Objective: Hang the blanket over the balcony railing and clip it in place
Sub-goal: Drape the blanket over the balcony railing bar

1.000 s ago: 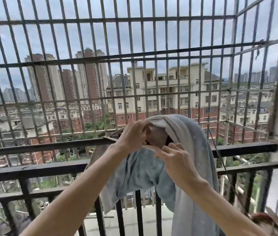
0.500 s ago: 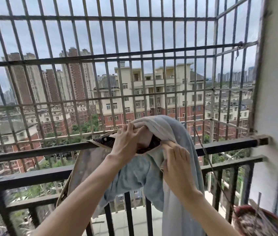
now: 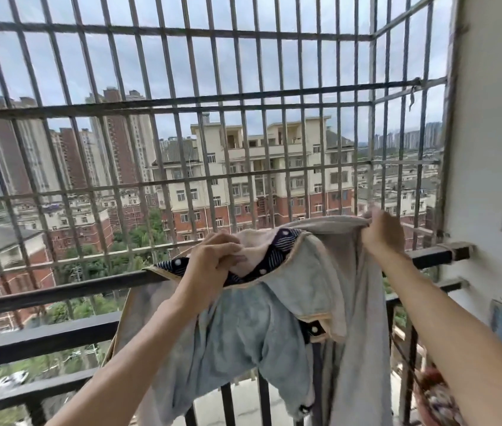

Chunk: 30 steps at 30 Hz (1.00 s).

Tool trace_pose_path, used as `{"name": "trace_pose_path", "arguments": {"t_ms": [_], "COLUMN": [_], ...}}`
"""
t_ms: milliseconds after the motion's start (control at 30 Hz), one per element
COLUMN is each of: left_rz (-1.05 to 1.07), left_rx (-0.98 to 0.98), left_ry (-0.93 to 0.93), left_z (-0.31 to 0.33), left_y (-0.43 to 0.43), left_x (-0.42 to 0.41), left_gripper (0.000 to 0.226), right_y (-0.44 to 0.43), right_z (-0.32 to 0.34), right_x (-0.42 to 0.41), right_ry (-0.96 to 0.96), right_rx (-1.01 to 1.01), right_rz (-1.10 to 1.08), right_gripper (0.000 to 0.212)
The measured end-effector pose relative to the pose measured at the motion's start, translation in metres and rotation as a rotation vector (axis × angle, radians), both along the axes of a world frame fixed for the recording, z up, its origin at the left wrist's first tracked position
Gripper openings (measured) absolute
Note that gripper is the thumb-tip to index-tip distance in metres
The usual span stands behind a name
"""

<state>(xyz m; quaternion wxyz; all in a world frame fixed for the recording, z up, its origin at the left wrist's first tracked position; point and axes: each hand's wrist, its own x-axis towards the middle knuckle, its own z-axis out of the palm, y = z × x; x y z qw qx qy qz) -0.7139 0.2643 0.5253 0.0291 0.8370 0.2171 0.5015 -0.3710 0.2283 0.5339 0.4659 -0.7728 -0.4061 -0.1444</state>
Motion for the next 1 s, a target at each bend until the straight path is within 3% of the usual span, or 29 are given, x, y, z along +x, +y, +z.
{"name": "trace_pose_path", "arguments": {"t_ms": [67,133,233,300,367,400,500,633,733,800,900,1000], "left_rz": [-0.039,-0.059,-0.116,-0.237,-0.310,-0.321,-0.356,-0.454,-0.432,-0.393,-0.319,-0.297], "left_rx": [0.000,0.007,-0.080,-0.285,-0.417,-0.445,-0.504,-0.626,-0.670,-0.690,-0.658,-0.591], "left_ry": [-0.020,-0.029,-0.051,-0.093,-0.082,-0.060,-0.027,-0.059,-0.025,-0.041,-0.075,-0.130], "left_z": [-0.003,-0.005,-0.004,-0.001,0.002,0.003,0.006,0.013,0.020,0.022,0.021,0.016], "left_y": [0.006,0.009,0.007,0.004,0.004,0.002,-0.002,-0.003,-0.005,-0.007,-0.009,-0.012], "left_x": [-0.002,0.000,-0.002,-0.009,-0.014,-0.015,-0.010,-0.013,-0.013,-0.013,-0.016,-0.025], "left_gripper": [0.010,0.009,0.012,0.021,0.024,0.023,0.016,0.030,0.019,0.016,0.017,0.029], "right_y": [0.003,0.002,-0.008,-0.010,-0.012,-0.015,-0.023,-0.024,-0.016,-0.009,-0.002,0.002], "right_z": [-0.012,-0.029,-0.042,-0.045,-0.041,-0.037,-0.023,-0.009,0.007,0.014,0.010,-0.002], "right_x": [-0.004,-0.018,-0.043,-0.047,-0.043,-0.043,-0.046,-0.049,-0.054,-0.060,-0.065,-0.063], "right_ry": [-0.010,0.000,0.175,0.346,0.412,0.350,0.165,0.126,0.193,0.243,0.055,0.015], "right_rx": [-0.210,-0.330,-0.207,-0.130,-0.137,-0.151,-0.231,-0.351,-0.440,-0.508,-0.497,-0.369], "right_rz": [0.095,0.341,0.651,0.815,0.956,0.951,0.932,0.952,1.002,1.026,0.872,0.783], "right_gripper": [0.023,0.006,0.018,0.010,0.058,0.072,0.092,0.120,0.114,0.100,0.072,0.070]}}
